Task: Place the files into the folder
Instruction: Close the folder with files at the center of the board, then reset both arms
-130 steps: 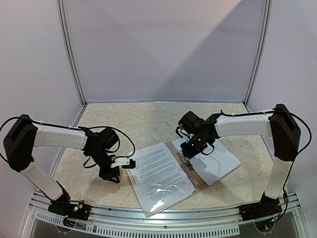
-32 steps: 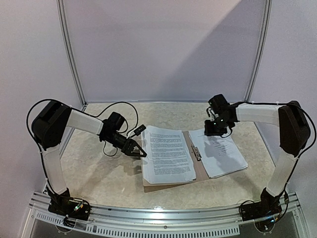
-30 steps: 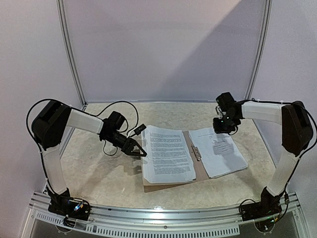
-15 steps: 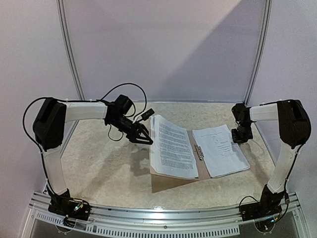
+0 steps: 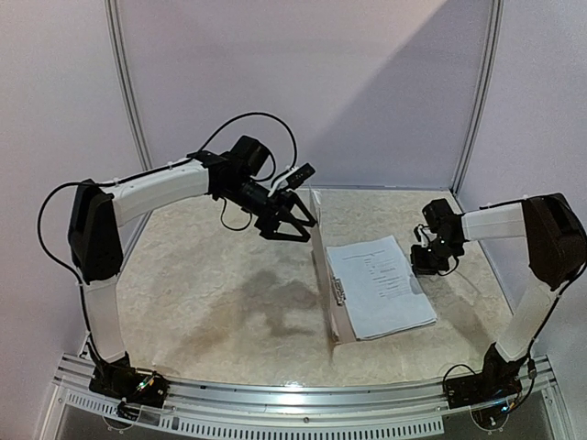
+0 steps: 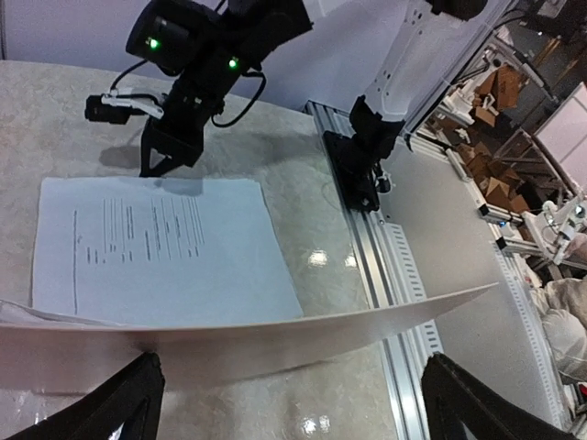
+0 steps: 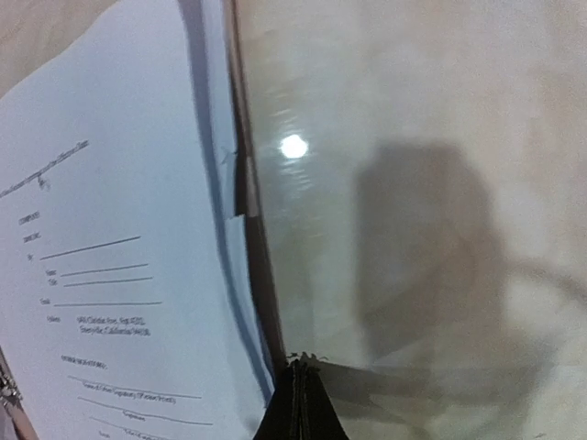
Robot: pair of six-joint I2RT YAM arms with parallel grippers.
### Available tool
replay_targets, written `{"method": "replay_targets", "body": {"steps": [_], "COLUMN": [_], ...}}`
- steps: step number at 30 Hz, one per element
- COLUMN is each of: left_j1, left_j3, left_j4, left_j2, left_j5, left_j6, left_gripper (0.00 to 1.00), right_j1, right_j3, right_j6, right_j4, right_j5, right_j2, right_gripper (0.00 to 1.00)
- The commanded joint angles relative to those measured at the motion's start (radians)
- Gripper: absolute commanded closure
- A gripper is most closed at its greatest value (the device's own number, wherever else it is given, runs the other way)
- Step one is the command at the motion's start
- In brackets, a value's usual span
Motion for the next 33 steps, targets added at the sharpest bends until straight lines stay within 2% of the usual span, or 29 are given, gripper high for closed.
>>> {"method": "replay_targets", "body": {"steps": [1, 5, 9, 15, 18, 20, 22, 24, 27, 30, 33], "left_j1": [-0.029, -0.055, -0.084, -0.087, -0.061, -0.025, 0.036, 0.12, 0.251, 0.362, 0.466], "left_j3": [0.045, 0.078, 0.083, 0.144, 0.141, 0.112, 0.038, -0.079, -0.28, -0.519, -0.766], "left_j4": [-0.009, 0.0, 0.036, -0.038, -0.072, -0.087, -0.061, 0.032, 0.167, 0.333, 0.476], "left_j2": [0.079, 0.16, 0.231, 0.282, 0.219, 0.148, 0.057, -0.048, -0.212, -0.386, -0.562], "left_j5": [-0.042, -0.066, -0.135, -0.176, -0.188, -0.206, -0.229, -0.274, -0.441, -0.667, -0.771], "left_j6": [0.001, -0.016, -0.025, 0.027, 0.06, 0.087, 0.091, 0.055, 0.0, -0.022, -0.028], "left_gripper": [0.01, 0.0, 0.0, 0.0, 0.0, 0.0, 0.0, 0.0, 0.01, 0.0, 0.0], "right_j1": [0.123, 0.199, 0.215, 0.188, 0.136, 0.115, 0.091, 0.062, 0.026, -0.007, -0.032], "right_j3": [-0.093, -0.094, -0.103, -0.062, -0.063, -0.041, -0.032, -0.041, -0.093, -0.204, -0.339], "right_j6": [0.096, 0.158, 0.197, 0.171, 0.158, 0.13, 0.095, 0.053, -0.009, -0.055, -0.07], "right_j4": [0.008, 0.075, 0.137, 0.037, 0.022, -0.015, -0.031, -0.021, 0.037, 0.172, 0.302], "right_j5": [-0.216, -0.266, -0.328, -0.133, -0.048, 0.074, 0.159, 0.171, 0.203, 0.219, 0.208], "right_j2": [0.056, 0.059, 0.06, 0.003, -0.069, -0.118, -0.17, -0.219, -0.317, -0.443, -0.56], "right_gripper": [0.99, 0.99, 0.99, 0.97, 0.91, 0.89, 0.83, 0.75, 0.59, 0.3, 0.08]}}
